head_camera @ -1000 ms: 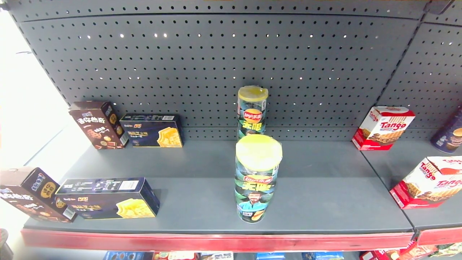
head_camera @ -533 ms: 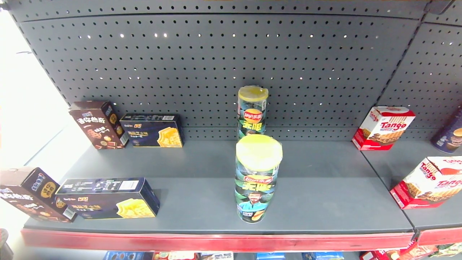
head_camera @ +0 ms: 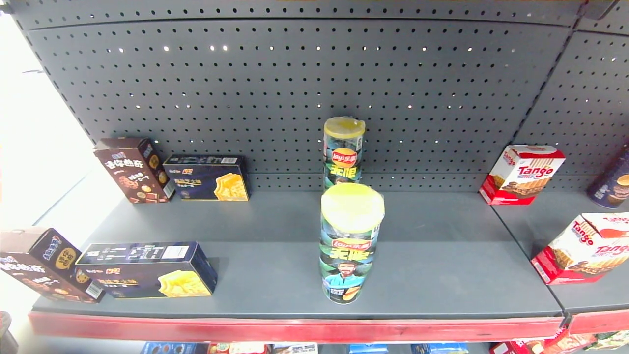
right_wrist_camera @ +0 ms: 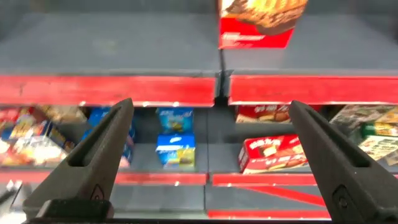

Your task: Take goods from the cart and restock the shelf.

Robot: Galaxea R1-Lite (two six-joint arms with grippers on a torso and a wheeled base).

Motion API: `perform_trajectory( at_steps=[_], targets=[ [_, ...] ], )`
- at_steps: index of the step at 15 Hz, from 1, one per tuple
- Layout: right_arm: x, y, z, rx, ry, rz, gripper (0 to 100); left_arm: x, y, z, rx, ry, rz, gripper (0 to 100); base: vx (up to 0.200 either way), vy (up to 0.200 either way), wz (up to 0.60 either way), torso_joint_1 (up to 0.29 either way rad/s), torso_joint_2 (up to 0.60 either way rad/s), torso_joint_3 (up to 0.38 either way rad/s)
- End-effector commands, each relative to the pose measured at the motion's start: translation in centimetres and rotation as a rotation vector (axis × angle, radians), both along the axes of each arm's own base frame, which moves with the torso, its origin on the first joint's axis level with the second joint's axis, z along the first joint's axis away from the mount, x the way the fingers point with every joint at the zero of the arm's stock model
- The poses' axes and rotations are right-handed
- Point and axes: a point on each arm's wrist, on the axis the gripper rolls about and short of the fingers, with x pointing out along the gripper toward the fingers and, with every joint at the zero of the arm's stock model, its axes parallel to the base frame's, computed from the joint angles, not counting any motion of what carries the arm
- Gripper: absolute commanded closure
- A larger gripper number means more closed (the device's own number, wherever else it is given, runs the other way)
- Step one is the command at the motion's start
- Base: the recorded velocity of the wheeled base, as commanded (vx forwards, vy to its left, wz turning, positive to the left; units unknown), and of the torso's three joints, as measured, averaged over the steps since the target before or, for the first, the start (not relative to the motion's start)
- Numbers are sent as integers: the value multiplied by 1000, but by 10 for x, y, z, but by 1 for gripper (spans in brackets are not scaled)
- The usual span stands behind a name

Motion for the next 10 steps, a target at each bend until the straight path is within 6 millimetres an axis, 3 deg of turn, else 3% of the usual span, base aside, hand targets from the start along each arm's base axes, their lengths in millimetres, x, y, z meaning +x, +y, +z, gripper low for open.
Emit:
perform_trajectory(
  at_steps=[1,10],
  targets=[
    [-3,0,-1,0,-42,-25,0,0,0,0,-1,0,2,0,0,0,0,0,0,0],
    [-3,1,-1,-1,-42,9,0,0,0,0,9,3,-18,0,0,0,0,0,0,0]
  ],
)
